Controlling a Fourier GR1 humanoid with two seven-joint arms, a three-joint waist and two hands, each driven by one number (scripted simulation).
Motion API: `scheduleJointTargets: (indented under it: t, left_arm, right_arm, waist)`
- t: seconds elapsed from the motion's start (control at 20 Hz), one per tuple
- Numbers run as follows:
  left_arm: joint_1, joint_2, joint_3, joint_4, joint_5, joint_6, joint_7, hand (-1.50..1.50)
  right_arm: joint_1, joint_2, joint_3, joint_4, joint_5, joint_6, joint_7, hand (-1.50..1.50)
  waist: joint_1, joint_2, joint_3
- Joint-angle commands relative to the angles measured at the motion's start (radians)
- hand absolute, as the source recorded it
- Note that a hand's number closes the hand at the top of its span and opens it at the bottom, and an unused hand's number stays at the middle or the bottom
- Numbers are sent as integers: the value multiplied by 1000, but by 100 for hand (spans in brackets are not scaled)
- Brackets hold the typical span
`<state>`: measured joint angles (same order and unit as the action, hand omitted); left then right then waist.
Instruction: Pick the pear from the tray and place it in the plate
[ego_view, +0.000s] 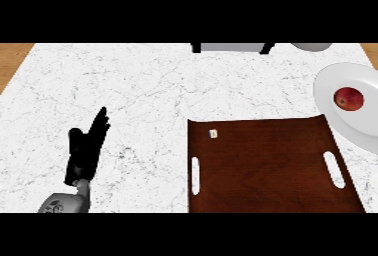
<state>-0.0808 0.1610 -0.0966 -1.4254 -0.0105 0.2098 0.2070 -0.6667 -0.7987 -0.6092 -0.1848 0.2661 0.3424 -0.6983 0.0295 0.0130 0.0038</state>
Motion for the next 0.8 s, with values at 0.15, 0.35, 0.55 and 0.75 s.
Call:
scheduleJointTargets:
  t: [0.15,0.35,0.55,0.75]
  left_arm:
    - [68,6,6,-10,17,-44,-53,0]
    - [52,20,17,-46,10,-44,-6,0]
    - [57,3,19,-25,-1,-30,-34,0]
    - [-13,24,34,-60,4,-38,57,0]
  right_arm:
    - [27,34,15,15,14,-117,-3,-150]
    - [-3,5,32,9,24,-128,53,-150]
    - [56,25,28,22,20,-146,-17,-150]
    - [46,-47,29,30,25,-126,31,-150]
  waist:
    - [11,3,1]
    - [6,-1,0]
    - [5,1,1]
    - [6,2,2]
